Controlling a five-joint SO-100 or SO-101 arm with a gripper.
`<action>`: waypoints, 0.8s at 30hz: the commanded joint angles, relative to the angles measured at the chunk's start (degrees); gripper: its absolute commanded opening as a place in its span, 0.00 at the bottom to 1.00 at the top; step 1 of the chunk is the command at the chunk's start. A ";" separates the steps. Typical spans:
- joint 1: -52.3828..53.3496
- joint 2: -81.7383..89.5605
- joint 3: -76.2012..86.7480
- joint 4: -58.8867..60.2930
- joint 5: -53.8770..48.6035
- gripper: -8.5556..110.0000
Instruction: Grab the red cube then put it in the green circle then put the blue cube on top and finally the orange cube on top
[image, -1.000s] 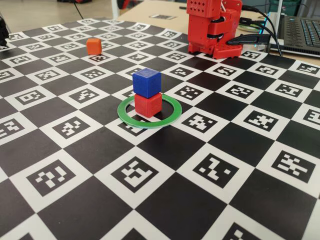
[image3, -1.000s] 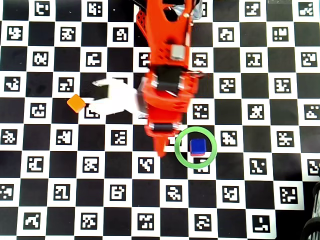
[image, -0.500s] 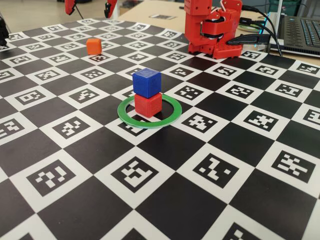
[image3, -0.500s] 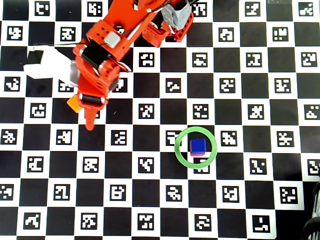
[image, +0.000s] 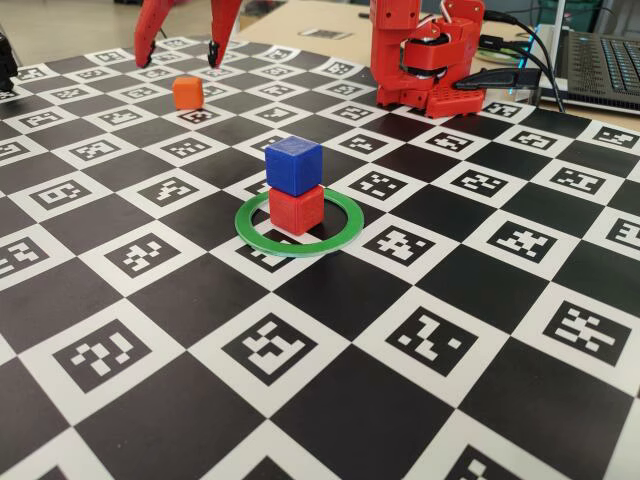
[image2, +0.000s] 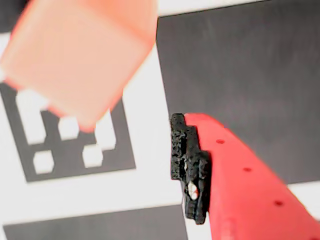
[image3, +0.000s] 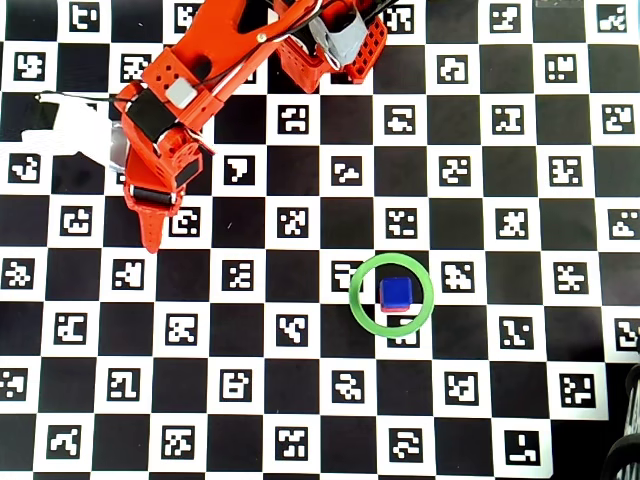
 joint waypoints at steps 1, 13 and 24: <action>1.41 0.26 -0.44 -3.16 -0.44 0.46; 1.49 -2.90 0.97 -7.56 0.09 0.46; 0.44 -3.43 1.41 -7.91 2.29 0.46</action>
